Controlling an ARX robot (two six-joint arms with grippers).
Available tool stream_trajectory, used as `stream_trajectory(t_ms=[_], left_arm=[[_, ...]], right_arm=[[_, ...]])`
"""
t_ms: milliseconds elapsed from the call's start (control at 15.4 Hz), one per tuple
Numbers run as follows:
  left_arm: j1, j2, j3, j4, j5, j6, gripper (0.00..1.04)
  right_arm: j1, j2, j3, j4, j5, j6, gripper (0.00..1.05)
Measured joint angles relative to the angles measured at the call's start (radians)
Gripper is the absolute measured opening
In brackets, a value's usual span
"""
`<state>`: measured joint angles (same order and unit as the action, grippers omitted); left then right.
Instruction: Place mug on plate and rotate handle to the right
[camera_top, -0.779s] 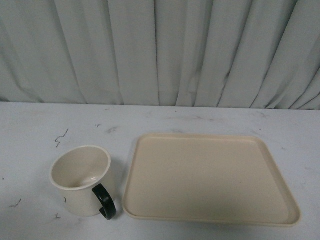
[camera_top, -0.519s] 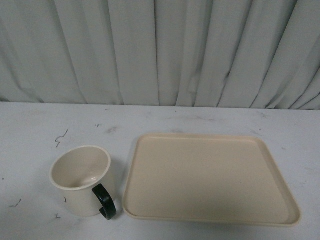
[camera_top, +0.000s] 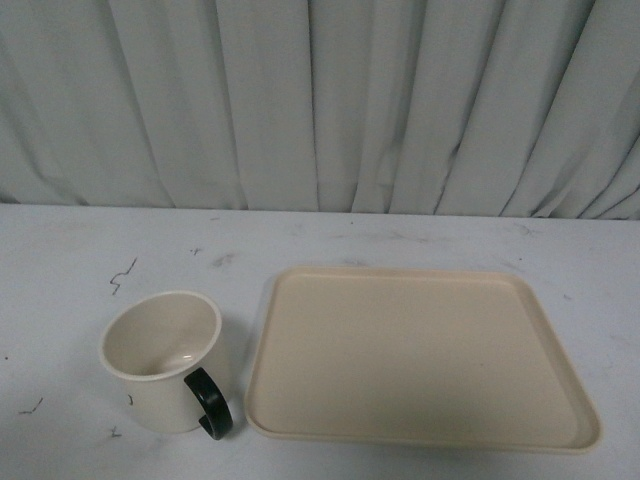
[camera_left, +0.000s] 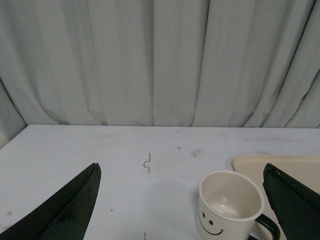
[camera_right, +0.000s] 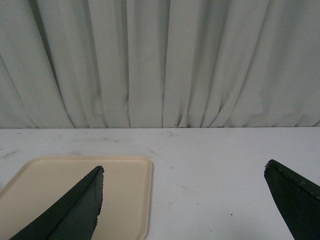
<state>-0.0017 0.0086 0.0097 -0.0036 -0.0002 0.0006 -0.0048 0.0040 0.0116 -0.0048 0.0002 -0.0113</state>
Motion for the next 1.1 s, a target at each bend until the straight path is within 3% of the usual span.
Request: stream_trajectory(t_ms=[779, 974, 1104], left_arm=[[-0.018, 0.018, 0.0, 0.048, -0.016, 0.0, 0.98], [-0.065, 0.26, 0.034, 0.245, 0.025, 0.008, 0.98], [-0.052, 0.483, 0.14, 0.268, 0.093, 0.026, 0.98]], right_arm=[[0.0, 0.0, 0.0, 0.0, 0.0, 0.0, 0.98], [0.0, 0.0, 0.0, 0.0, 0.0, 0.0, 0.98], [0.0, 0.0, 0.0, 0.0, 0.0, 0.0, 0.98]])
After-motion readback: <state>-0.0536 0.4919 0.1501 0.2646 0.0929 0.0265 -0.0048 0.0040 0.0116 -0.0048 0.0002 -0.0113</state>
